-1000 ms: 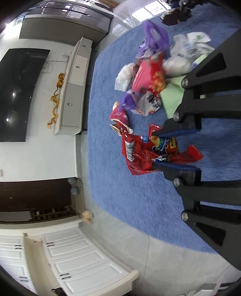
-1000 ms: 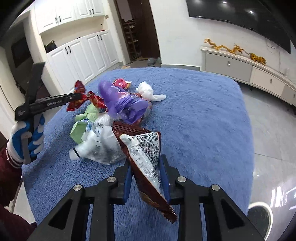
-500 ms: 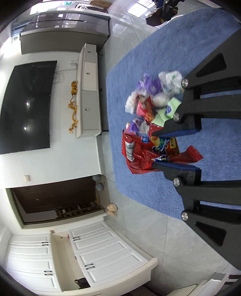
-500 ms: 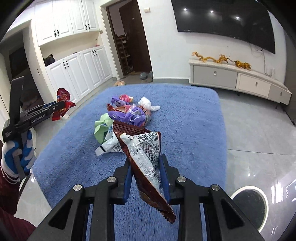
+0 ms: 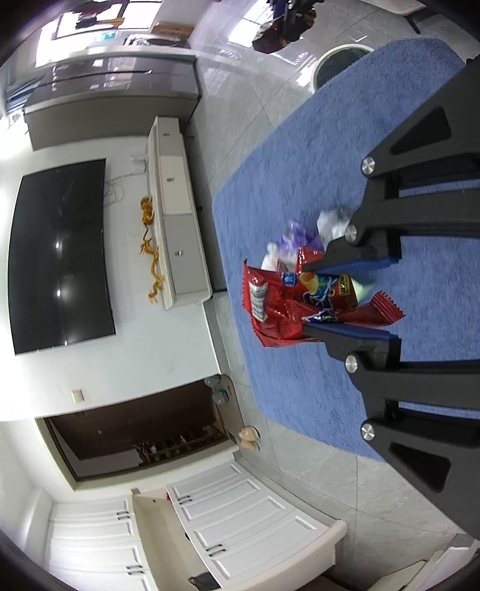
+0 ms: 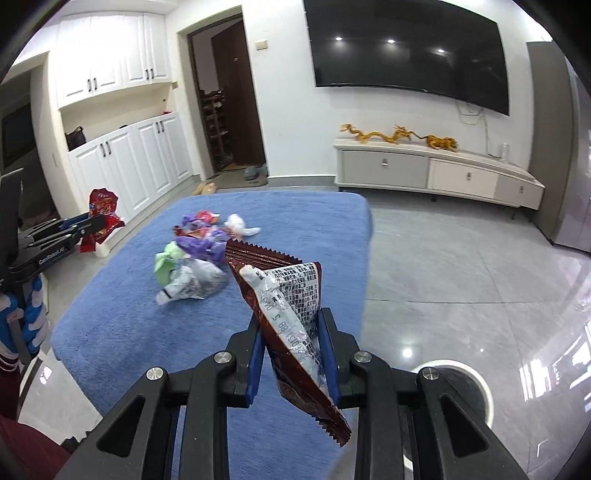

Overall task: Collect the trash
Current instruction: 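Carry both held wrappers over the white trash bin and release them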

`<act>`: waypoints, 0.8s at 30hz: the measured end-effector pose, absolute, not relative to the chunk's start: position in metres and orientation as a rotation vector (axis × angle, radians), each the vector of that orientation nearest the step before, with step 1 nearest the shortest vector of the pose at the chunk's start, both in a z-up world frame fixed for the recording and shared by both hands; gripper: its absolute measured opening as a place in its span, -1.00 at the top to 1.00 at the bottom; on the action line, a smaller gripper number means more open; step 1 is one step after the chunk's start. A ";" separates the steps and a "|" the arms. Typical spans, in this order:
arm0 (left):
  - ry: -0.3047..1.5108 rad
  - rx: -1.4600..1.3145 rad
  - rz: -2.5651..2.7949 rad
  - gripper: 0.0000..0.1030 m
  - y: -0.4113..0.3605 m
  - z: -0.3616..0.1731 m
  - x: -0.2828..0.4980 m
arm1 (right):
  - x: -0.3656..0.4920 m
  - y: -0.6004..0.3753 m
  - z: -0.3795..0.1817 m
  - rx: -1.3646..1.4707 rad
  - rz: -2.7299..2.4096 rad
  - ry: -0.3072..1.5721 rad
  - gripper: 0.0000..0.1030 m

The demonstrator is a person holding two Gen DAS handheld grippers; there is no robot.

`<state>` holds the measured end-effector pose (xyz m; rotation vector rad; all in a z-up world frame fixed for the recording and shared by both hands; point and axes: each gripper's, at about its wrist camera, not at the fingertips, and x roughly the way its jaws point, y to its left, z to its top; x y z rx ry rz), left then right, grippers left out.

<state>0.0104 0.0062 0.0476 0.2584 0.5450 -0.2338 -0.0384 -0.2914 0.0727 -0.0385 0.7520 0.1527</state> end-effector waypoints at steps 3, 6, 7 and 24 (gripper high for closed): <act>0.560 0.284 -0.261 0.55 -0.016 0.044 0.012 | -0.042 -0.311 0.069 -0.022 0.123 0.754 0.49; 0.576 0.314 -0.294 0.55 -0.041 0.039 0.016 | -0.044 -0.332 0.063 -0.004 0.093 0.758 0.49; 0.582 0.325 -0.308 0.55 -0.049 0.037 0.017 | -0.044 -0.337 0.062 0.000 0.085 0.759 0.49; 0.703 0.494 -0.599 0.55 -0.224 -0.013 0.035 | -0.056 -0.462 -0.001 0.204 -0.083 0.806 0.49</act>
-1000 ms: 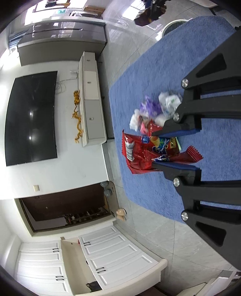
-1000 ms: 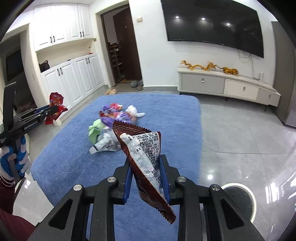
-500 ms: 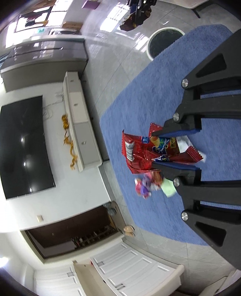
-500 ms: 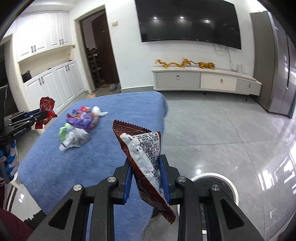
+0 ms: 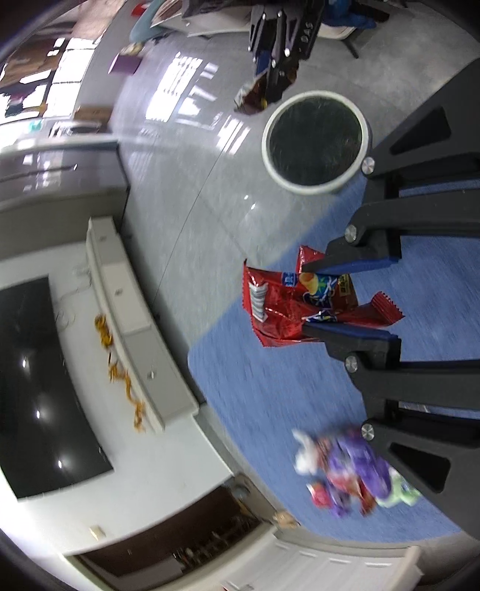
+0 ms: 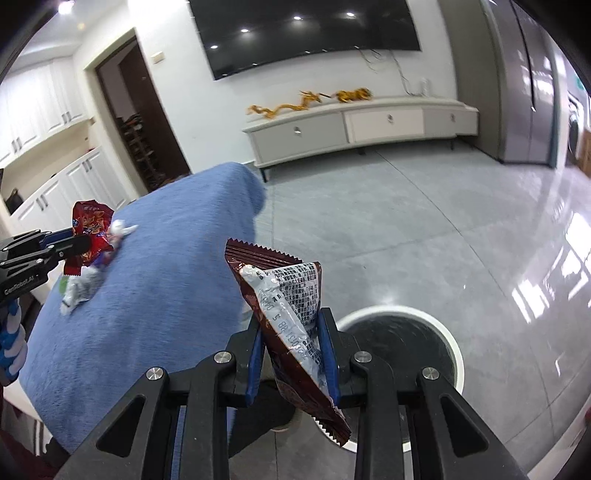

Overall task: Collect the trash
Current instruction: 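Carry both held wrappers over the white trash bin and release them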

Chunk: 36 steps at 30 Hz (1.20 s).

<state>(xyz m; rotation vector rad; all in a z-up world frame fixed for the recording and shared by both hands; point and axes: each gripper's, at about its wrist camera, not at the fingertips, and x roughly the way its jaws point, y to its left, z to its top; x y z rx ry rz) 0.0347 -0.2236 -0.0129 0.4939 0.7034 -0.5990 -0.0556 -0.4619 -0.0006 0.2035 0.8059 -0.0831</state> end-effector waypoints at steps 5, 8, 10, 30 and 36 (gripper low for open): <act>0.751 0.527 -0.687 0.55 -0.272 -0.031 0.034 | -0.063 -0.494 -0.020 0.271 -0.118 0.829 0.49; 0.795 0.536 -0.759 0.54 -0.305 -0.044 0.033 | -0.065 -0.510 -0.034 0.320 -0.136 0.848 0.49; 0.827 0.535 -0.801 0.52 -0.324 -0.052 0.036 | -0.066 -0.521 -0.044 0.355 -0.153 0.861 0.44; 0.969 0.379 -1.010 -0.08 -0.405 -0.079 0.050 | -0.077 -0.568 -0.066 0.400 -0.381 0.923 -0.36; 0.923 0.318 -0.990 -0.08 -0.383 -0.057 0.045 | -0.091 -0.567 -0.031 0.411 -0.424 0.842 -0.65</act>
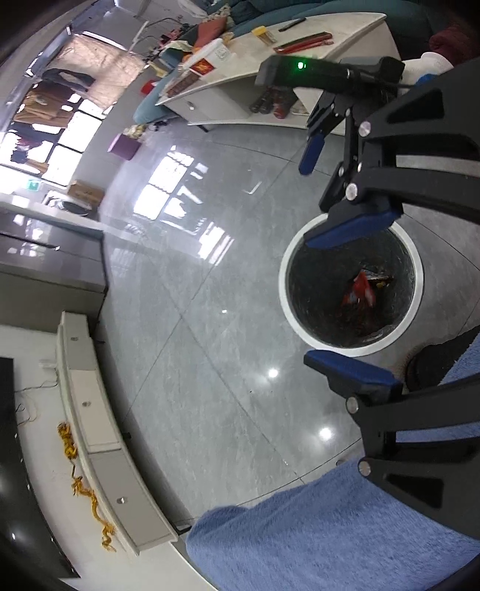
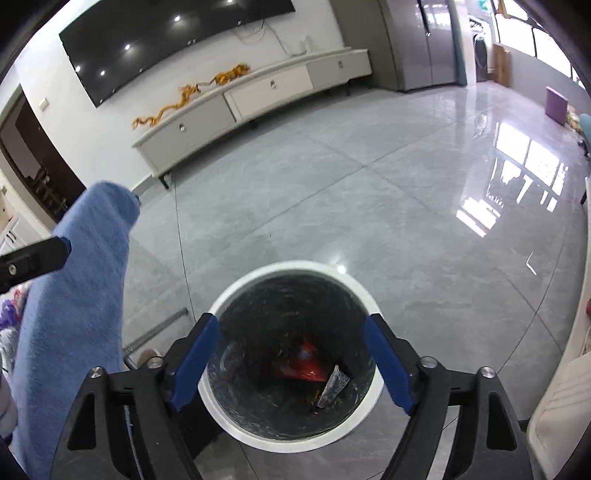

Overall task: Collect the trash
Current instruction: 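Move both tools back to the wrapper pile on the rug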

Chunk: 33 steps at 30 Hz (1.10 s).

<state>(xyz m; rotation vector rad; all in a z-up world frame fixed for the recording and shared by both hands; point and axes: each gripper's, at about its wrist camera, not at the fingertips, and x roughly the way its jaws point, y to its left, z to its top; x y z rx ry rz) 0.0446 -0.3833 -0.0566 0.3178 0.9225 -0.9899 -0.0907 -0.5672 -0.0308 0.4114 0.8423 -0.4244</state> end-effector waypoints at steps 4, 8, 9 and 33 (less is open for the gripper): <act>0.857 0.258 -0.971 -0.08 -0.358 -0.032 0.038 | -0.101 -0.556 0.008 0.390 -0.427 0.764 -1.00; 0.750 0.193 -0.945 -0.08 -0.324 0.000 0.027 | -0.108 -0.535 0.049 0.350 -0.416 0.677 -1.00; 0.731 0.183 -0.938 -0.08 -0.315 0.008 0.024 | -0.112 -0.528 0.061 0.338 -0.409 0.650 -1.00; 0.520 -0.025 -0.391 -0.22 0.046 0.074 0.019 | -0.059 -0.300 0.168 0.131 0.076 0.541 -1.00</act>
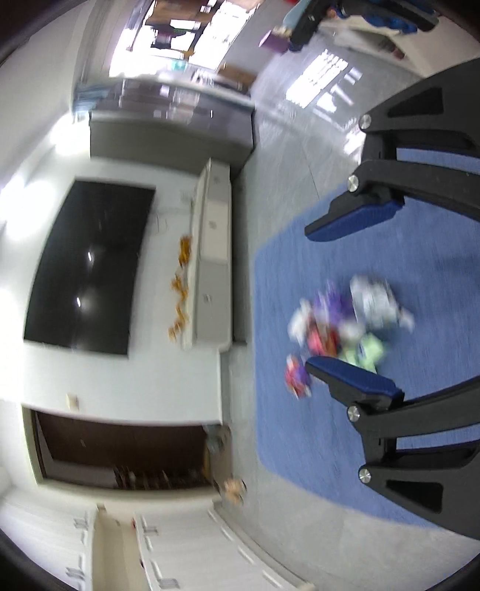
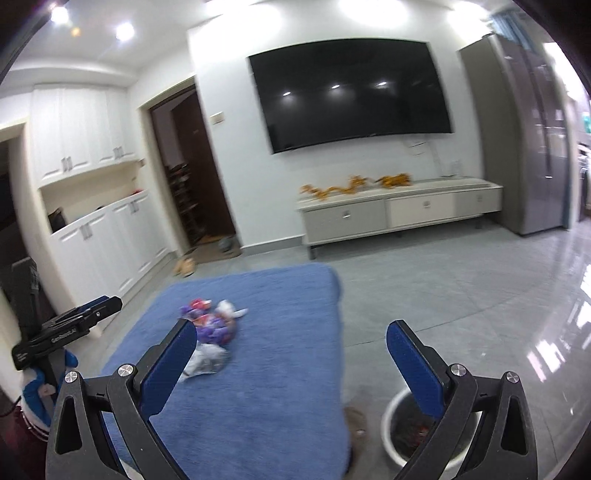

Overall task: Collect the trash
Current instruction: 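Move both tools back to the wrapper pile on the rug, then grasp the green bag with left tool while right tool grasps the purple bag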

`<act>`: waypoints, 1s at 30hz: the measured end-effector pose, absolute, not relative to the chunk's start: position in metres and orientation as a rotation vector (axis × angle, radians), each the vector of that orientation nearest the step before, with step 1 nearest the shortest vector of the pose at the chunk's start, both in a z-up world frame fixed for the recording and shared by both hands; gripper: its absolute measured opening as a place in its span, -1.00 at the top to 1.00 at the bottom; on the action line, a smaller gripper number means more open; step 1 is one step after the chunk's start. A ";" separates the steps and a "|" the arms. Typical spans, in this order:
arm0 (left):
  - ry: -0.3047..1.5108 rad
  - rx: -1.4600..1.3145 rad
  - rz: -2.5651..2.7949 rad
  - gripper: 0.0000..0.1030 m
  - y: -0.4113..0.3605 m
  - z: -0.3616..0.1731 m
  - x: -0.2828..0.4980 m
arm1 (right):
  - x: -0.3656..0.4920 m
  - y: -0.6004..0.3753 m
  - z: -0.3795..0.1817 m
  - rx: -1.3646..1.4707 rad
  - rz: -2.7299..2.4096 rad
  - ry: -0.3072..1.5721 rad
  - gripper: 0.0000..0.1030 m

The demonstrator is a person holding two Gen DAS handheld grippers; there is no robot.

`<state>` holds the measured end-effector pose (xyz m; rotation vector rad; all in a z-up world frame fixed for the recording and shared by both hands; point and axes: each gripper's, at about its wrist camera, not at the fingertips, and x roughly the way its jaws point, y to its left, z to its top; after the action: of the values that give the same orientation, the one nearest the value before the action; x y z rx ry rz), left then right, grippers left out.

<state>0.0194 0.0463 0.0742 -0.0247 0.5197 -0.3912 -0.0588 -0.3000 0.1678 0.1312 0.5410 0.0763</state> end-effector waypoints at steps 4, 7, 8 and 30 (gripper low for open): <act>0.603 -0.027 -0.337 -0.22 0.077 0.039 0.052 | -0.015 -0.277 0.142 0.143 0.149 0.610 -1.00; 0.672 -0.023 -0.313 -0.22 0.079 0.009 0.076 | 0.025 -0.263 0.116 0.159 0.207 0.675 -0.93; 0.696 -0.028 -0.310 -0.22 0.081 0.000 0.083 | 0.036 -0.257 0.106 0.163 0.226 0.694 -0.89; 0.935 -0.071 -0.464 -0.05 0.056 -0.086 0.163 | 0.178 -0.194 -0.025 0.285 0.454 0.955 -0.21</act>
<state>0.1625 0.0560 -0.0861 -0.0709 0.9345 -0.4642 0.1779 -0.1943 -0.0253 0.2848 0.9554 0.4538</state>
